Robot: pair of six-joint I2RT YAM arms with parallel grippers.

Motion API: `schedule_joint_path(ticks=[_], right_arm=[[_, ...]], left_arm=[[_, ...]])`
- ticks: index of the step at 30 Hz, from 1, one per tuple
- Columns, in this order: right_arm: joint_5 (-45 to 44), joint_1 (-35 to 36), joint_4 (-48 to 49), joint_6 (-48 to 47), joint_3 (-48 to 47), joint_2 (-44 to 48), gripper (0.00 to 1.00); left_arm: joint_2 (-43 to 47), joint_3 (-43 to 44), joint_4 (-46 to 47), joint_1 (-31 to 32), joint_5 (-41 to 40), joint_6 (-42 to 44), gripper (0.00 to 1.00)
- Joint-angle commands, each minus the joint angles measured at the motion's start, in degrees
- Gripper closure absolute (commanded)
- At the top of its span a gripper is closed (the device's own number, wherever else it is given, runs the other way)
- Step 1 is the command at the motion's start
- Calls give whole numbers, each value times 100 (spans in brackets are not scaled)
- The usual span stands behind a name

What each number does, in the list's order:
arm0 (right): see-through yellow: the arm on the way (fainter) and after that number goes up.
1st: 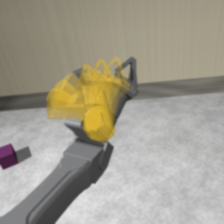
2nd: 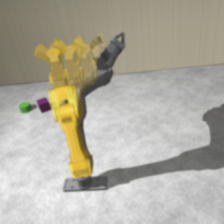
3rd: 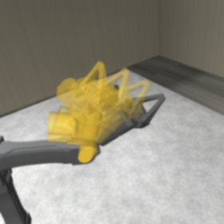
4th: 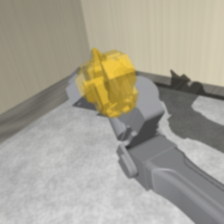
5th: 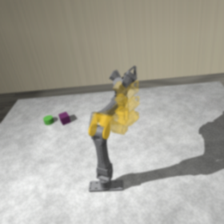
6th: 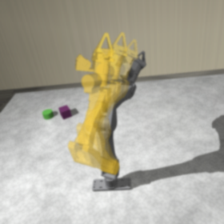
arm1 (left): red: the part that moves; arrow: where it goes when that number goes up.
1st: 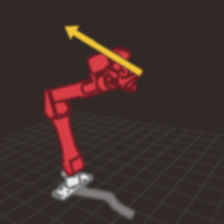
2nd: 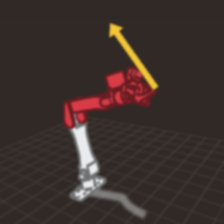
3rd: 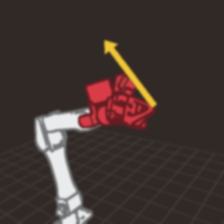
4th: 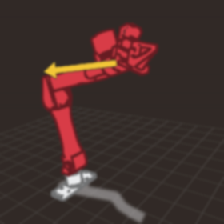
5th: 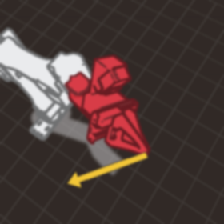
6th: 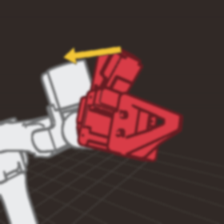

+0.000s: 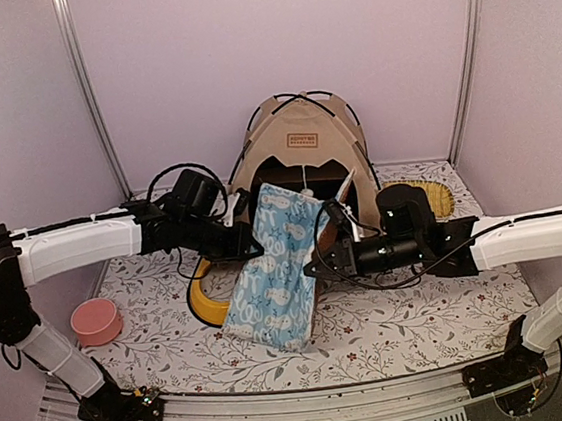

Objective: Set up the pet tent

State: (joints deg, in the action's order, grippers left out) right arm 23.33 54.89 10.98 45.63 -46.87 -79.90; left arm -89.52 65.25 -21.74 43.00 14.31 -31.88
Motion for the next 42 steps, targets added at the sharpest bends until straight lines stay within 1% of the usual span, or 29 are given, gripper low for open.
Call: schedule_joint_path(ticks=[1,6,9,15,19,21,24,27,30,33,40,42], right_arm=[[321,-168,279,-148,-279,-142,100],[498,-566,283,-142,-192,-294,100],[513,-656,282,-157,-253,-457,100],[299,-785,130,41,-341,-716,100],[19,-892,-67,238,-213,-702,100],[-256,-930,-256,274,-155,-631,100],[-703,-985,-626,260,-105,-458,100],[-1066,-1055,-838,248,6,-288,100],[-1295,-1103,-966,253,128,-172,100],[-1409,-1135,-993,277,242,-97,100],[-1707,-1148,-1069,350,449,28,100],[-1742,-1147,-1102,350,486,42,100]], left_arm=[[-134,200,148,-20,-74,102,98],[-145,52,306,-34,-187,77,98],[-137,-21,370,-35,-293,76,98],[-212,-39,566,-31,-405,121,88],[-282,-23,647,-35,-483,155,84],[-294,-42,689,-31,-485,164,78],[-251,-66,701,-18,-509,217,65],[-83,-170,715,-13,-706,301,52],[158,-319,702,-12,-885,399,41],[403,-510,675,-11,-930,452,32],[993,-1119,606,6,-1083,507,25],[1241,-1327,539,13,-1165,507,24]])
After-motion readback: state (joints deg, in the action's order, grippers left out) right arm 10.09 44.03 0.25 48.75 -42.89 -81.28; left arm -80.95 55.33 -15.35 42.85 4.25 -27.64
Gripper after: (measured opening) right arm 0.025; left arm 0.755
